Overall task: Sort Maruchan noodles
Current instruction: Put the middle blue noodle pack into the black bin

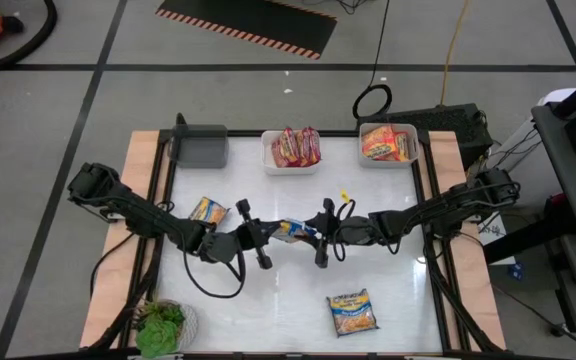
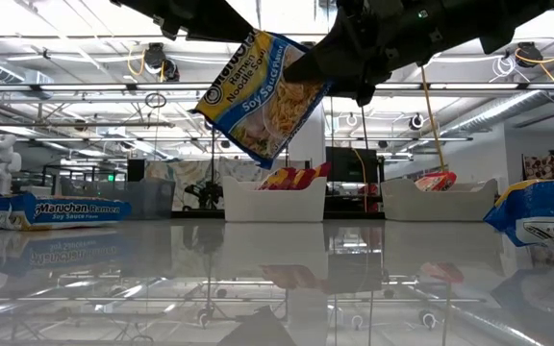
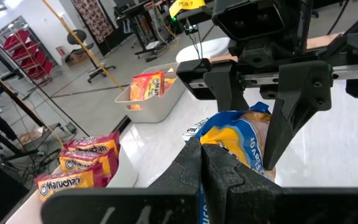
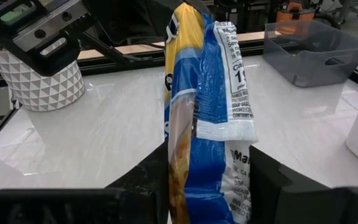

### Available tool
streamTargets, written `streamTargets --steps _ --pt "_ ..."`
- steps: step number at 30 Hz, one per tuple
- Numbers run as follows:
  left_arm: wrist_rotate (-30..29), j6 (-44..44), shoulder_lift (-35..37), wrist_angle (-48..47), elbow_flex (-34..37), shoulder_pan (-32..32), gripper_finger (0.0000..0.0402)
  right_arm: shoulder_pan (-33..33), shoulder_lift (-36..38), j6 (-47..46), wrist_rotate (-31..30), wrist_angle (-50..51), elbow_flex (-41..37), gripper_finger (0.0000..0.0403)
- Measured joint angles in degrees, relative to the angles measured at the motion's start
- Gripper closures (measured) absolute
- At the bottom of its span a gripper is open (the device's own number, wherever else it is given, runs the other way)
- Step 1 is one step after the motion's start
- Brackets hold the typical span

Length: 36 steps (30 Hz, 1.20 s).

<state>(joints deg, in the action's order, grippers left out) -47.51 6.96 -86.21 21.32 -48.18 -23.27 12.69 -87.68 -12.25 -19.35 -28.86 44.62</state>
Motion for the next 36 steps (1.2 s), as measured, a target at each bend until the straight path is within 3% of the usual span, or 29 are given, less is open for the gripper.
streamTargets --steps 26,30,36 --pt "0.1 -0.4 0.0 -0.1 0.0 0.0 0.0397 0.0 0.0 1.2 -1.3 0.6 0.1 0.0280" --pt "0.1 -2.7 0.0 -0.1 0.0 0.0 0.0365 0.0 0.0 1.5 -1.4 0.6 0.1 0.0291" --pt "-0.2 -6.7 0.8 -0.4 0.0 -0.2 0.0271 0.0 0.0 1.6 -0.1 0.6 0.1 0.0295"
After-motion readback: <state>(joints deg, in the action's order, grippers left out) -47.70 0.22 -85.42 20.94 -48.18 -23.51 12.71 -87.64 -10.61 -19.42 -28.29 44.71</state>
